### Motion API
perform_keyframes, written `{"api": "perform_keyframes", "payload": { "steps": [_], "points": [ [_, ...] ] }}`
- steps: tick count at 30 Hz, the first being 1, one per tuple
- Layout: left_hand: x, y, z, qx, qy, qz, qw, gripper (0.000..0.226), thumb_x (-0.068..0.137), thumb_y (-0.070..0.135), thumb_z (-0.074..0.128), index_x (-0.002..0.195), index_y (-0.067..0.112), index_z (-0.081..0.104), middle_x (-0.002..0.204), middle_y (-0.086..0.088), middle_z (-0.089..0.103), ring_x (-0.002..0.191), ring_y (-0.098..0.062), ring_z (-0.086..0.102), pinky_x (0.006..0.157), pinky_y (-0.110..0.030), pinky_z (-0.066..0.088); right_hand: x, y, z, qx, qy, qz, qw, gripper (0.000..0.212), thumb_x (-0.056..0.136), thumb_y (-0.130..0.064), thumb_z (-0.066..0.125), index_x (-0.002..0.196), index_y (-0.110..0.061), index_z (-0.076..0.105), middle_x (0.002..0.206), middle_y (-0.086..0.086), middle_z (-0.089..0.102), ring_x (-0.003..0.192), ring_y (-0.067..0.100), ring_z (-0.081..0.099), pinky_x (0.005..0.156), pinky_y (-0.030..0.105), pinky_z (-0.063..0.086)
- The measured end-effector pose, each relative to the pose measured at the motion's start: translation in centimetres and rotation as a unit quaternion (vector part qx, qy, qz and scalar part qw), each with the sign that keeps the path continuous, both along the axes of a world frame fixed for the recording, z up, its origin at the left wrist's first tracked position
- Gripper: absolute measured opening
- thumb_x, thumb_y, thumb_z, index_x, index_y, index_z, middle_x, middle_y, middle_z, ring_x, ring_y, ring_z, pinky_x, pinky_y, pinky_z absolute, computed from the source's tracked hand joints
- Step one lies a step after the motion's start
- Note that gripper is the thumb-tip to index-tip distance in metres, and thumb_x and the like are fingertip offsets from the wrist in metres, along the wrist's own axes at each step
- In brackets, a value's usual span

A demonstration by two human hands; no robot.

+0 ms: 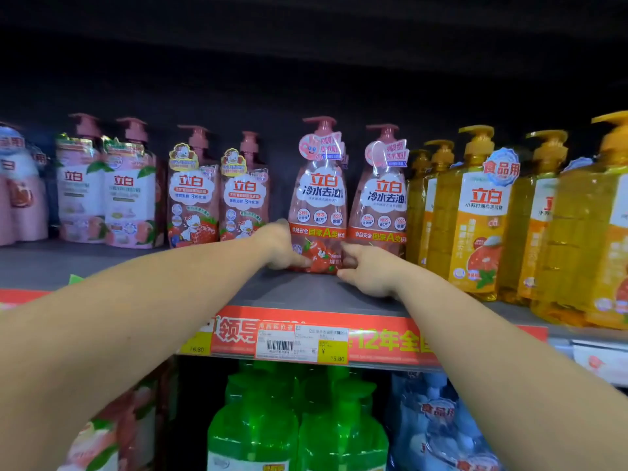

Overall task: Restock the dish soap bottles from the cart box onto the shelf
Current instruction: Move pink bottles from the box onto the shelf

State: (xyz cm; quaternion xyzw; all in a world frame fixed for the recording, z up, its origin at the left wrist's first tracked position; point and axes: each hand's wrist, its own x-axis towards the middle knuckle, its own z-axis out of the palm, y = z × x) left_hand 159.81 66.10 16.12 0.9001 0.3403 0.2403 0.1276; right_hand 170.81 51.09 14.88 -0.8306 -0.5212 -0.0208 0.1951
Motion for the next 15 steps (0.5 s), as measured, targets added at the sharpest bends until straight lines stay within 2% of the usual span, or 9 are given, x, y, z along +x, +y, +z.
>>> {"api": "perform_keyframes", "payload": {
  "steps": [4,8,11,15],
  "points": [
    [-0.1,-0.1,-0.2,0.008,0.011,-0.006,1.0,0.082,0.075,0.046,0.079,0.136,0.006,0.042,0.136,-0.012,0.055,0.122,-0.03,0.055,0.104,-0.038,0.044,-0.2,0.2,-0.3,-0.031,-0.017,-0.011,0.999,0.069,0.098,-0.034,0.052,0.155,-0.016,0.019,0.155,0.006,0.036,0.142,0.024,0.034,0.117,0.032,0.027],
    [-2.3,-0.3,0.4,0.015,0.02,0.005,1.0,0.087,0.075,0.059,0.074,0.135,0.004,0.043,0.133,-0.011,0.055,0.12,-0.031,0.055,0.1,-0.039,0.046,-1.7,-0.4,0.4,0.076,-0.004,-0.005,0.997,0.056,0.093,-0.03,0.061,0.143,-0.011,0.044,0.143,0.007,0.051,0.133,0.027,0.047,0.112,0.037,0.036],
    [-7.1,-0.4,1.3,0.06,-0.011,0.024,0.998,0.073,0.082,0.057,0.068,0.131,0.005,0.049,0.134,-0.015,0.056,0.12,-0.033,0.054,0.095,-0.035,0.045,-6.1,-0.3,2.3,0.134,-0.032,-0.008,0.99,0.053,0.094,-0.027,0.06,0.141,-0.006,0.046,0.143,0.011,0.052,0.132,0.026,0.048,0.11,0.033,0.036],
    [-17.7,0.7,1.8,0.126,-0.034,0.087,0.988,0.066,0.087,0.056,0.061,0.132,0.009,0.051,0.136,-0.015,0.056,0.123,-0.034,0.052,0.099,-0.037,0.044,-16.4,3.9,3.7,0.142,-0.089,0.051,0.984,0.05,0.096,-0.03,0.054,0.141,-0.007,0.046,0.145,0.013,0.048,0.132,0.029,0.045,0.106,0.033,0.037]
  ]
}}
